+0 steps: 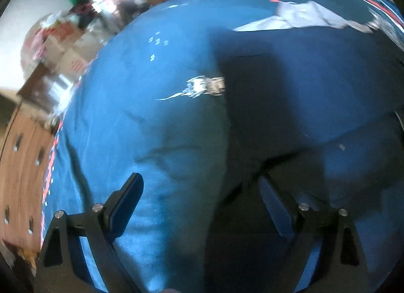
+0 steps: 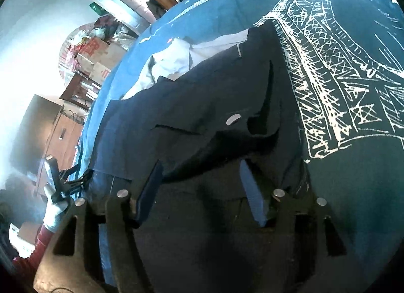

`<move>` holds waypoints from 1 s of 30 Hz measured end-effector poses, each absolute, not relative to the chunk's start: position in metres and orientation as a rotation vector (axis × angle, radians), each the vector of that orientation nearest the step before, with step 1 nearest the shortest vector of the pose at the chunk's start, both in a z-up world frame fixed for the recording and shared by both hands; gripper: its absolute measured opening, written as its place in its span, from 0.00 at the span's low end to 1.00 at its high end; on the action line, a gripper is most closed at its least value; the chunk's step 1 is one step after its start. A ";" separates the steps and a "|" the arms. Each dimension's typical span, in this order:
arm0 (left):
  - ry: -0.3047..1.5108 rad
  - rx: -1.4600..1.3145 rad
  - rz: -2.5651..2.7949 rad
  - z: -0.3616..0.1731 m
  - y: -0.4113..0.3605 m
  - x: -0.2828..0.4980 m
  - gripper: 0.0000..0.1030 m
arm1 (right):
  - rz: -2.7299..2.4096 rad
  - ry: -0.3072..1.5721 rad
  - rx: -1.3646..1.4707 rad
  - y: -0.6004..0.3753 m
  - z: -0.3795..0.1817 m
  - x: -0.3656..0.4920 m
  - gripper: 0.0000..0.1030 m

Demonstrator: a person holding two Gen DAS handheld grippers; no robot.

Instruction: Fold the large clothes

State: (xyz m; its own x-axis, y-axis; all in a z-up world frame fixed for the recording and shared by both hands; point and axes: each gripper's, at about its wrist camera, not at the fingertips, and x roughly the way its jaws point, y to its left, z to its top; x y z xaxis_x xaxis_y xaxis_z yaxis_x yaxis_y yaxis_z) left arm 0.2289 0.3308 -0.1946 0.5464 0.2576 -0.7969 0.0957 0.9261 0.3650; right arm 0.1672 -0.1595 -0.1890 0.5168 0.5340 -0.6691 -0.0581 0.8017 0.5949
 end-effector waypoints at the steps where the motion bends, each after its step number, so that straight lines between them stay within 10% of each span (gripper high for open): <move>1: 0.997 0.386 0.105 -0.198 0.332 0.232 0.91 | 0.378 0.971 0.551 -0.159 -0.189 0.168 0.63; 24: 0.737 0.056 0.029 -0.113 0.372 0.184 0.97 | 0.363 0.916 0.440 -0.150 -0.175 0.175 0.62; 30: 0.935 0.045 -0.028 -0.183 0.352 0.262 0.95 | 0.327 0.934 0.357 -0.140 -0.167 0.195 0.54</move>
